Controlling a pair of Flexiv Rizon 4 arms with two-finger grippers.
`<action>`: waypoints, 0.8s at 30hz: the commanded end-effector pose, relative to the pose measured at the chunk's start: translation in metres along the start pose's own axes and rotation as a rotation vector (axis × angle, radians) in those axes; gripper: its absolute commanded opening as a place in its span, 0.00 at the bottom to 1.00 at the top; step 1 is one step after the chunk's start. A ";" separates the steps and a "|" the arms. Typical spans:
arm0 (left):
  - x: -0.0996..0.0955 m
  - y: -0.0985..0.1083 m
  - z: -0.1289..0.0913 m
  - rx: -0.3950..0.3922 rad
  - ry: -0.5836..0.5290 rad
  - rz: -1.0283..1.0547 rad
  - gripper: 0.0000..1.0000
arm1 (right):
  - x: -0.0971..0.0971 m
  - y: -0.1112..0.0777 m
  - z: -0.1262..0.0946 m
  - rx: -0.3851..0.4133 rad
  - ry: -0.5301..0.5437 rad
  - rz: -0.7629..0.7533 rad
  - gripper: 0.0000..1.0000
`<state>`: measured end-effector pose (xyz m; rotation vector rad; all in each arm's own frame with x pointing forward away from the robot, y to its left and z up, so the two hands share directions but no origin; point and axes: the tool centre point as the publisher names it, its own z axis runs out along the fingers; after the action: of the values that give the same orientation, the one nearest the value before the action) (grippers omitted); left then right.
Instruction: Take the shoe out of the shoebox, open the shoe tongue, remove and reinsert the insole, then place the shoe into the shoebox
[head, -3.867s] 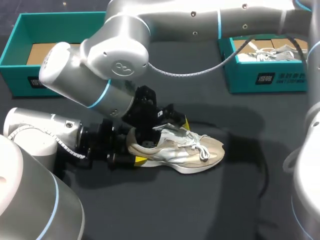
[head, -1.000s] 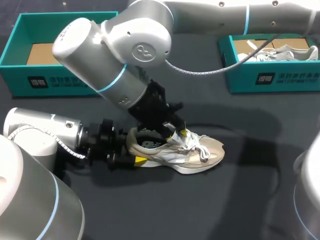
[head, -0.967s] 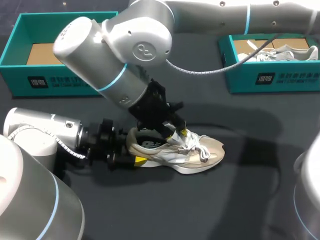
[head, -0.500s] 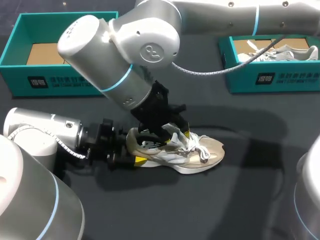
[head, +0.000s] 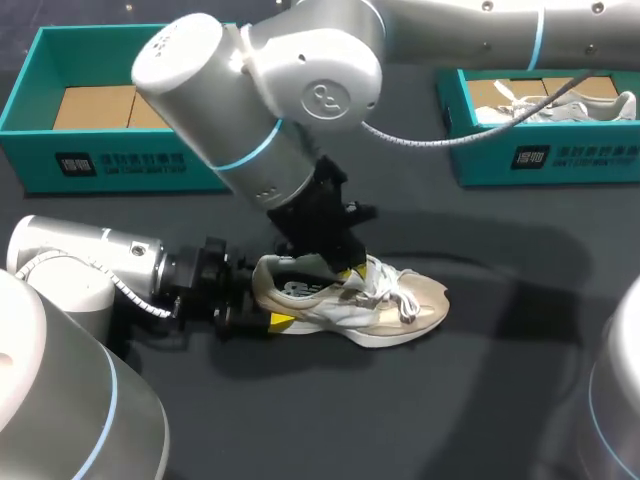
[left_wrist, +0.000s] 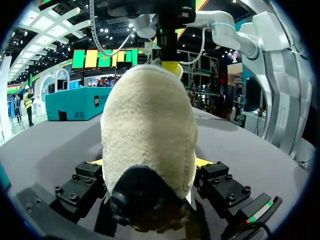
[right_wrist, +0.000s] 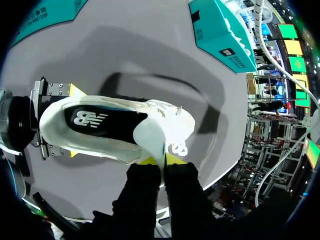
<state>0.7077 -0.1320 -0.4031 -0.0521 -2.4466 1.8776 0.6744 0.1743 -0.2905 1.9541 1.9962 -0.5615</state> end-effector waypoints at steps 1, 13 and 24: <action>0.001 0.002 0.001 -0.001 -0.002 0.000 0.00 | -0.019 -0.002 0.006 0.000 0.182 0.323 0.00; 0.001 0.002 0.001 -0.001 -0.002 0.000 0.00 | -0.021 -0.002 0.007 0.007 0.210 0.341 0.00; 0.001 0.002 0.001 -0.001 -0.002 0.000 0.00 | -0.045 0.015 0.027 0.082 0.320 0.278 0.00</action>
<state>0.7078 -0.1322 -0.4031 -0.0519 -2.4465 1.8779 0.6812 0.1433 -0.2869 2.2462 1.9543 -0.3378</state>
